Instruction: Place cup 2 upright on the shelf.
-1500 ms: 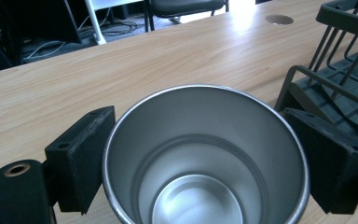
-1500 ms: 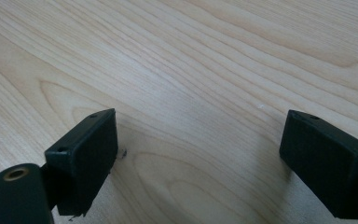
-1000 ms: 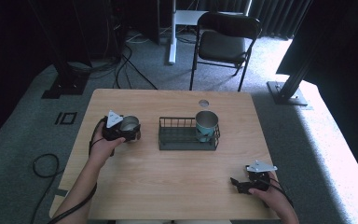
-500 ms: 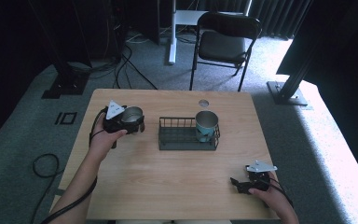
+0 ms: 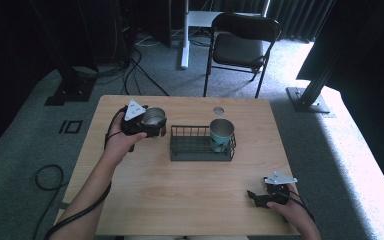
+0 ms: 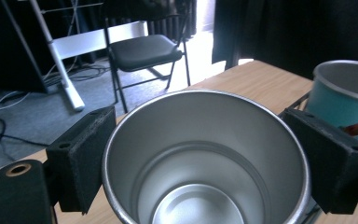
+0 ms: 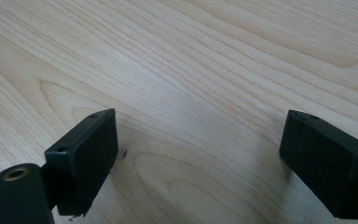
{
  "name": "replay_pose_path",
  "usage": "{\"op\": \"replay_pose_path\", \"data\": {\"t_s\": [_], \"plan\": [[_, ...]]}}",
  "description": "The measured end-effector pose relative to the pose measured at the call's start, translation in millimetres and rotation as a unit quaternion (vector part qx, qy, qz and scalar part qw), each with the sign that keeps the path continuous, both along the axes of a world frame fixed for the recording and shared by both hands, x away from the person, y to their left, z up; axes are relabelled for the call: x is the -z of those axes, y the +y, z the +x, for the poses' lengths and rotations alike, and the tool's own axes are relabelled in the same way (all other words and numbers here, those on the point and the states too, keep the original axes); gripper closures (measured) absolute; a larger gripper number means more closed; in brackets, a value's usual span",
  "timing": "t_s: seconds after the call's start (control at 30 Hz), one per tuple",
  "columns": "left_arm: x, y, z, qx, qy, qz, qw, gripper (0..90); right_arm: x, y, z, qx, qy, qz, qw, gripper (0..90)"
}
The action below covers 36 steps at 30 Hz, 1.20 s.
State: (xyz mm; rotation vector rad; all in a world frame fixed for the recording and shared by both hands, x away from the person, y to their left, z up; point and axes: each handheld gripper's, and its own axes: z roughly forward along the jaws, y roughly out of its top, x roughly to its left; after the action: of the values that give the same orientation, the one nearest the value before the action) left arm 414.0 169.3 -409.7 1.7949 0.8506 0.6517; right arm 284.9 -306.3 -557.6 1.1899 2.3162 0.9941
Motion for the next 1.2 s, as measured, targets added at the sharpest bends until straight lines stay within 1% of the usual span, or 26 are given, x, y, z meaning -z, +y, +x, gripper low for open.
{"op": "replay_pose_path", "data": {"t_s": [0.07, 0.13, 0.17, 0.2, 0.23, 0.27, 0.33, 0.37, 0.4, 0.43, 0.47, 0.6, 0.7, 0.73, 0.83, 0.93, 0.97, 1.0, 1.13, 1.2], "plan": [[-3.7, -8.2, 0.4, 0.01, -0.003, -0.002, 0.9999, 14.0, 0.0, 0.0, 0.0, 0.0, 0.0, 0.0, 1.0, 11.0], [-3.7, -8.2, 0.4, 0.01, -0.003, -0.002, 0.9999, 13.9, 0.0, 0.0, 0.0, 0.0, 0.0, 0.0, 1.0, 11.0], [-6.9, -16.2, 1.1, 0.021, -0.005, -0.005, 0.9998, 13.9, 0.0, 0.0, 0.0, 0.0, 0.0, 0.0, 1.0, 11.0], [-7.7, -18.9, 1.3, 0.025, -0.005, -0.007, 0.9997, 13.9, 0.0, 0.0, 0.0, 0.0, 0.0, 0.0, 1.0, 11.0], [-7.7, -18.9, 1.3, 0.025, -0.005, -0.007, 0.9997, 14.0, 0.0, 0.0, 0.0, 0.0, 0.0, 0.0, 1.0, 11.0], [-8.6, -24.6, 1.4, 0.032, -0.009, -0.008, 0.9994, 13.9, 0.0, 0.0, 0.0, 0.0, 0.0, 0.0, 1.0, 11.0], [-8.6, -24.6, 1.4, 0.032, -0.009, -0.008, 0.9994, 13.9, 0.0, 0.0, 0.0, 0.0, 0.0, 0.0, 1.0, 11.0], [-8.5, -30.1, 1.9, 0.04, -0.009, -0.012, 0.9991, 14.0, 0.0, 0.0, 0.0, 0.0, 0.0, 0.0, 1.0, 11.0], [-8.4, -33.5, 2.0, 0.044, -0.009, -0.014, 0.9989, 14.0, 0.0, 0.0, 0.0, 0.0, 0.0, 0.0, 1.0, 11.0], [-8.5, -38.7, 2.4, 0.049, -0.01, -0.012, 0.9987, 14.0, 0.0, 0.0, 0.0, 0.0, 0.0, 0.0, 1.0, 11.0], [-8.5, -38.7, 2.4, 0.049, -0.01, -0.012, 0.9987, 14.0, 0.0, 0.0, 0.0, 0.0, 0.0, 0.0, 1.0, 11.0], [-9.4, -48.5, 4.4, 0.06, -0.011, -0.014, 0.9981, 14.0, 0.0, 0.0, 0.0, 0.0, 0.0, 0.0, 1.0, 11.0], [-9.5, -55.6, 5.8, 0.067, -0.01, -0.011, 0.9976, 14.0, 0.0, 0.0, 0.0, 0.0, 0.0, 0.0, 1.0, 11.0], [-9.5, -55.6, 5.8, 0.067, -0.01, -0.011, 0.9976, 14.0, 0.0, 0.0, 0.0, 0.0, 0.0, 0.0, 1.0, 11.0], [-7.7, -63.7, 7.9, 0.074, -0.008, -0.013, 0.9972, 14.0, 0.0, 0.0, 0.0, 0.0, 0.0, 0.0, 1.0, 11.0], [-6.0, -66.7, 9.1, 0.078, -0.008, -0.013, 0.9969, 14.0, 0.0, 0.0, 0.0, 0.0, 0.0, 0.0, 1.0, 11.0], [-3.8, -70.6, 10.0, 0.079, -0.008, -0.015, 0.9967, 14.0, 0.0, 0.0, 0.0, 0.0, 0.0, 0.0, 1.0, 11.0], [-3.1, -71.7, 10.2, 0.08, -0.007, -0.012, 0.9967, 13.9, 0.0, 0.0, 0.0, 0.0, 0.0, 0.0, 1.0, 11.0], [1.5, -76.5, 11.0, 0.084, -0.005, -0.012, 0.9963, 13.9, 0.0, 0.0, 0.0, 0.0, 0.0, 0.0, 1.0, 11.0], [6.5, -80.5, 12.8, 0.085, 0.0, -0.016, 0.9962, 13.9, 0.0, 0.0, 0.0, 0.0, 0.0, 0.0, 1.0, 11.0]]}}
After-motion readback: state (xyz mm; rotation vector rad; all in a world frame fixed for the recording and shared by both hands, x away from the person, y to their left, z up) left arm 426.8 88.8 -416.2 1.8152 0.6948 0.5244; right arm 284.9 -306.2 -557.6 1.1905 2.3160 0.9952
